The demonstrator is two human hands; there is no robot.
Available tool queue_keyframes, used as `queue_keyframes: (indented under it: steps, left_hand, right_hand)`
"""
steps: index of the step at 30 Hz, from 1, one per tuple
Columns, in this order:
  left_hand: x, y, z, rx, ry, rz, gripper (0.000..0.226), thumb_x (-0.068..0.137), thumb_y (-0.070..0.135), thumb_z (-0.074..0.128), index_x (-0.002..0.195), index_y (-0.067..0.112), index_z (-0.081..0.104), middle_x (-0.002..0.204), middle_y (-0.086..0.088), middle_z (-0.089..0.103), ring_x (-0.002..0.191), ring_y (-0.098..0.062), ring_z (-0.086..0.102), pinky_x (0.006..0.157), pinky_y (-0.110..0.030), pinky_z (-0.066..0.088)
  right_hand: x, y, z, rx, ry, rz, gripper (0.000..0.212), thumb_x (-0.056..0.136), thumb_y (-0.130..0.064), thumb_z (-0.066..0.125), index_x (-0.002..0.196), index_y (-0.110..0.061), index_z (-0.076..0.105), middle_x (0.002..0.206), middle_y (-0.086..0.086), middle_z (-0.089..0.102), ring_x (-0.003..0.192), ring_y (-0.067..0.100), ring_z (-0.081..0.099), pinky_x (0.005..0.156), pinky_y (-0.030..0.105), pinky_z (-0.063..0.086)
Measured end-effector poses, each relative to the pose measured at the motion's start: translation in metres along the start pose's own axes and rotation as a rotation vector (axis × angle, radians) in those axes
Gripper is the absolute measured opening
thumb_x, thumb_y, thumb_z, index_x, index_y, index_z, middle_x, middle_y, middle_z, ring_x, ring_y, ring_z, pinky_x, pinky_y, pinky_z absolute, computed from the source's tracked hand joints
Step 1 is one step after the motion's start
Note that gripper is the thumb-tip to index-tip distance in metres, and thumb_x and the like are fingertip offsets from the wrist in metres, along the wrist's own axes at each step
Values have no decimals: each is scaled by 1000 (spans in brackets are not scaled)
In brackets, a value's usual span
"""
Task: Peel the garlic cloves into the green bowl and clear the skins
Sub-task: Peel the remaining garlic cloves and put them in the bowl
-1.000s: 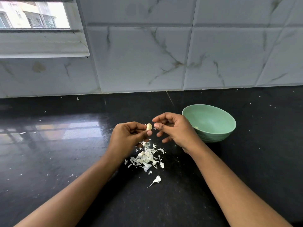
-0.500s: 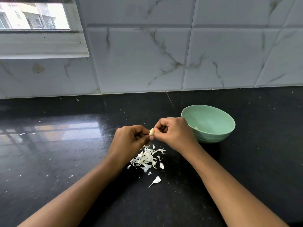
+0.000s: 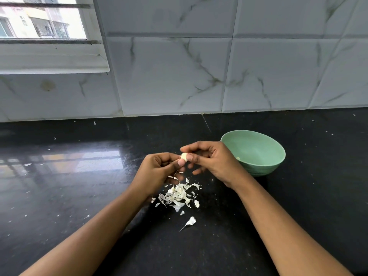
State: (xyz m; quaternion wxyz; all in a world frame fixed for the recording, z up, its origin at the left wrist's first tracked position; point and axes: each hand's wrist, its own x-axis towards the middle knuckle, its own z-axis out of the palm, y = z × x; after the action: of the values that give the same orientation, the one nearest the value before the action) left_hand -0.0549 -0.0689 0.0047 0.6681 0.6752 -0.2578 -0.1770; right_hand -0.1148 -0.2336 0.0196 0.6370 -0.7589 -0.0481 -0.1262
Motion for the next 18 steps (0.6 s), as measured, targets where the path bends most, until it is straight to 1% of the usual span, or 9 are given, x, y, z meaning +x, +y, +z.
queue_keyframes:
  steps: [2,6,11,15,17,18]
  left_hand:
    - [0,1,1,-21,-1,0,9,86,10,61,82,8,68,62,2,64,51,-11,61,50,-20,52]
    - [0,2,1,-58,14,4,9,86,11,60,81,8,68,61,1,63,50,-10,60,52,-23,52]
    - [-1,3,1,-43,14,-2,9,87,8,60,83,6,68,59,2,62,49,-10,60,52,-23,53]
    - [-1,3,0,22,21,1,8,87,9,61,84,7,69,59,2,63,50,-11,61,53,-24,53]
    - [0,1,-1,101,27,21,7,86,11,64,83,12,70,60,2,64,52,-11,62,57,-29,55]
    - [0,-1,-2,178,36,41,6,86,13,66,82,15,70,60,2,65,53,-12,63,60,-32,56]
  right_hand:
    - [1,0,0,-32,2,-26,20,81,-2,69,99,-10,69,80,6,71,72,10,68,59,22,54]
    - [1,0,0,-33,21,-80,25,76,1,72,92,-17,69,80,-2,72,77,11,70,62,21,54]
    - [0,1,0,-137,44,-139,24,73,-1,76,88,-18,69,79,-2,72,74,10,70,63,21,55]
    - [1,2,-2,-210,59,-171,24,70,1,78,82,-18,68,78,2,71,70,12,69,63,23,56]
    - [1,2,-3,-241,50,-154,24,71,1,79,79,-18,67,77,4,71,69,12,68,62,24,56]
    - [2,2,-5,-252,28,-127,21,72,0,78,79,-17,66,77,6,71,69,13,68,61,25,56]
